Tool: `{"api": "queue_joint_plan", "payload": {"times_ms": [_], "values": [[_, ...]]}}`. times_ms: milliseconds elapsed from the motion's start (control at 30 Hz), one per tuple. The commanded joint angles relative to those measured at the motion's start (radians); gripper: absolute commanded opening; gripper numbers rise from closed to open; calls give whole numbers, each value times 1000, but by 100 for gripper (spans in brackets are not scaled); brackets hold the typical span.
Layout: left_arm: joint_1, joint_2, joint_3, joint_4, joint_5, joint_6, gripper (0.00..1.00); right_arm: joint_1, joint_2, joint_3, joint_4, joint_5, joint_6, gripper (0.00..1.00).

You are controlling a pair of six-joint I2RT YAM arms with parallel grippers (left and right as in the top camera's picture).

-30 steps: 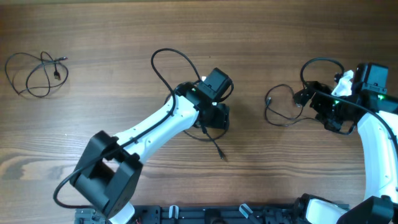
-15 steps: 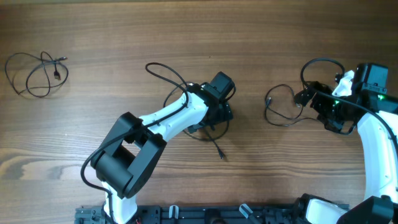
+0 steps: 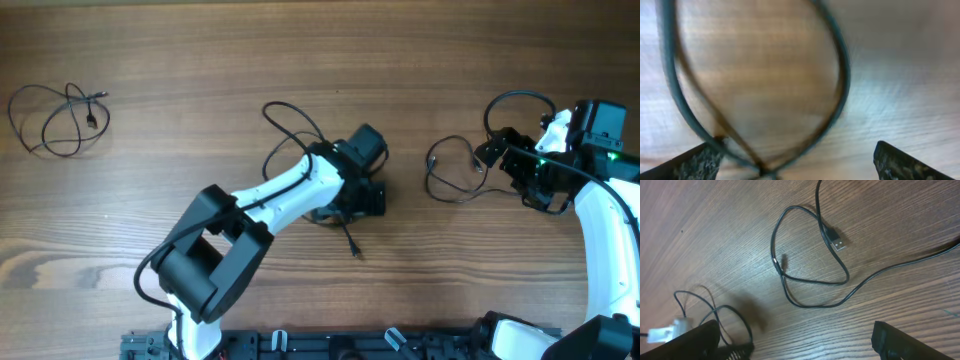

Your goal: Untangle cables

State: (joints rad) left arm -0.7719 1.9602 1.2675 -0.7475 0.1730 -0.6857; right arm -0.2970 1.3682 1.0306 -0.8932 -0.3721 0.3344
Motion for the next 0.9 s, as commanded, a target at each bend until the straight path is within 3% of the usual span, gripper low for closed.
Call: {"api": "queue_joint_plan", "payload": {"times_ms": [0, 67, 100, 133, 233, 433, 600, 700, 867], "values": [[-44, 80, -7, -51, -17, 59, 84, 3, -3, -5, -6, 14, -17, 100], [-48, 119, -7, -54, -17, 76, 78, 3, -3, -5, -10, 14, -17, 100], [-48, 131, -7, -54, -12, 76, 69, 3, -3, -5, -10, 14, -17, 100], [-48, 137, -7, -58, -7, 76, 49, 3, -3, -5, -10, 14, -17, 100], [-17, 136, -6, -66, -32, 77, 4, 3, -3, -5, -11, 14, -17, 100], [87, 99, 1, -116, -209, 107, 4, 3, -3, -5, -16, 14, -17, 100], [256, -92, 20, -141, -472, 153, 4, 3, -3, -5, -15, 14, 21, 100], [411, -207, 24, -30, -496, 299, 4, 3, -3, -5, -10, 14, 48, 100], [598, -202, 24, 226, -492, 536, 4, 3, -3, -5, 6, 14, 122, 100]]}}
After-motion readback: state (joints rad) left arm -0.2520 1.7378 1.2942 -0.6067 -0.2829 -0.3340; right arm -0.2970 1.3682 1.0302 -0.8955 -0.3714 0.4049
